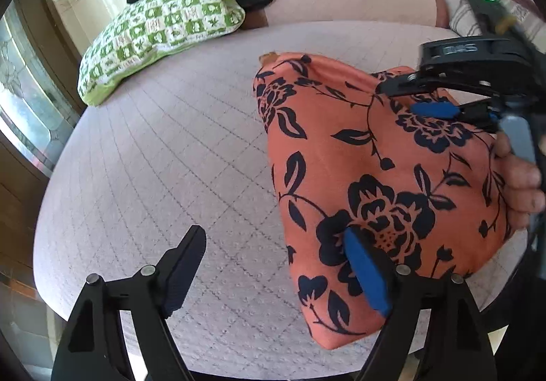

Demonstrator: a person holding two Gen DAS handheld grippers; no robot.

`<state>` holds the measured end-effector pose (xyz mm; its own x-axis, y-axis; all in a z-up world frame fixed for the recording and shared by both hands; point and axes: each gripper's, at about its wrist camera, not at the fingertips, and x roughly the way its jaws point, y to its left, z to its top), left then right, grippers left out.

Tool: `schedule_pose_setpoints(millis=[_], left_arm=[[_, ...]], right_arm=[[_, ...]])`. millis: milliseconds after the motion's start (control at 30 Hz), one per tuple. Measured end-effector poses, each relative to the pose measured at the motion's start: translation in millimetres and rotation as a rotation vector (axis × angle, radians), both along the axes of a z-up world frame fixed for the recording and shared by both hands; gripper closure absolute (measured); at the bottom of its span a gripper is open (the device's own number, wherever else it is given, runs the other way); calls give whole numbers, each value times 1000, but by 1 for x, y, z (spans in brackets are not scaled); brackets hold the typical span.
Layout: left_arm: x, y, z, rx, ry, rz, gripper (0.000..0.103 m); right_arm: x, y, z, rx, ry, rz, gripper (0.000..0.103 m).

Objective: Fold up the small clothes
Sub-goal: 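Open both grippers and lift them off the folded bundle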

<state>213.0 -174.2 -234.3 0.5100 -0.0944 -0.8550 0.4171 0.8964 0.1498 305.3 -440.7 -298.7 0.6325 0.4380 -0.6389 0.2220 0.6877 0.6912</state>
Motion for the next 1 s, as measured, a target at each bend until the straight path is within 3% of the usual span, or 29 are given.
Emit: schedule_pose_setpoints(millis=[200, 333, 467, 733, 833, 933, 1000], left_arm=[[-6, -1, 22, -5, -53, 16, 19], [-18, -9, 53, -16, -133, 24, 19], [-32, -13, 89, -28, -222, 32, 18], [-58, -1, 152, -106, -366, 84, 12], [-65, 2, 165, -105, -399, 104, 12], [-74, 3, 177, -73, -452, 145, 2], [-81, 6, 183, -81, -483, 143, 2]], right_arm=[[-55, -8, 34, -30, -86, -7, 46], [-112, -15, 68, -132, -158, -53, 39], [-162, -16, 101, -270, -205, -101, 38], [-214, -2, 141, -406, -255, -144, 35], [-226, 7, 149, -457, -275, -144, 35], [-234, 16, 157, -491, -299, -140, 35], [-237, 22, 162, -526, -319, -143, 35]])
